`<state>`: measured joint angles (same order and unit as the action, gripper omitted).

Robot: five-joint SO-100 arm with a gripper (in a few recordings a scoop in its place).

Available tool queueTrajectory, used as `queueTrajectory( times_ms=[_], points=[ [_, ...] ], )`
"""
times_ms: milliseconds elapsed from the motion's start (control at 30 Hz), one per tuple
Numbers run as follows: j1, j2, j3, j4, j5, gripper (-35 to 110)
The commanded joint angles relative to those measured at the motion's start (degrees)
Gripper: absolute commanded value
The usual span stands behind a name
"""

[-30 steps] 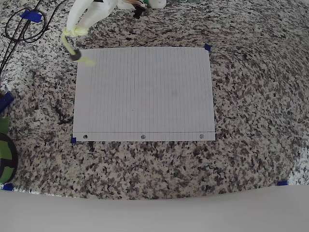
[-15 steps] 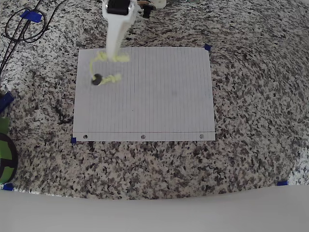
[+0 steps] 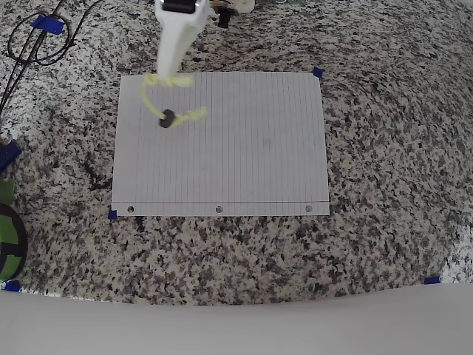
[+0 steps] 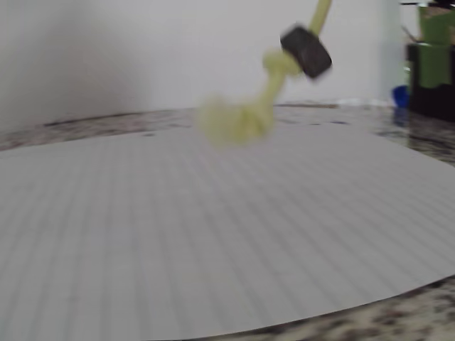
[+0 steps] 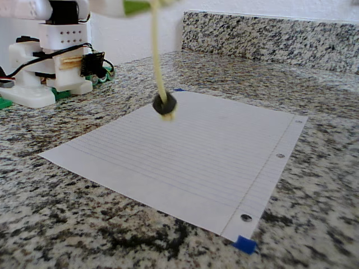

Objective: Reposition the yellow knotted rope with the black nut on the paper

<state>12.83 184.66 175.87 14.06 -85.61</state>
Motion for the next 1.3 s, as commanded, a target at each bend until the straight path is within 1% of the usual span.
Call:
queueTrajectory(
  times_ms=[0, 133, 233, 367, 500, 633, 833, 967, 1133, 1267],
  points=[
    [7.12, 2.46, -1.85, -1.23, -0.18, 0],
    [15.03, 1.58, -1.93, 1.32, -0.18, 0],
    [19.25, -1.67, -2.02, 1.23, -0.18, 0],
    [18.81, -3.96, -2.2, 3.52, 0.62, 0],
    [11.6, -3.6, -2.11, 8.17, 2.55, 0],
    [0.35, -2.81, -2.11, 11.95, 5.36, 0],
    [-13.8, -1.93, 0.09, 14.15, 6.86, 0],
    [-17.67, 0.44, 4.04, 15.73, 8.96, 0],
    [-22.24, 0.7, 4.83, 22.32, 10.37, 0],
    [-25.49, 0.26, 4.83, 25.4, 14.59, 2]
  ],
)
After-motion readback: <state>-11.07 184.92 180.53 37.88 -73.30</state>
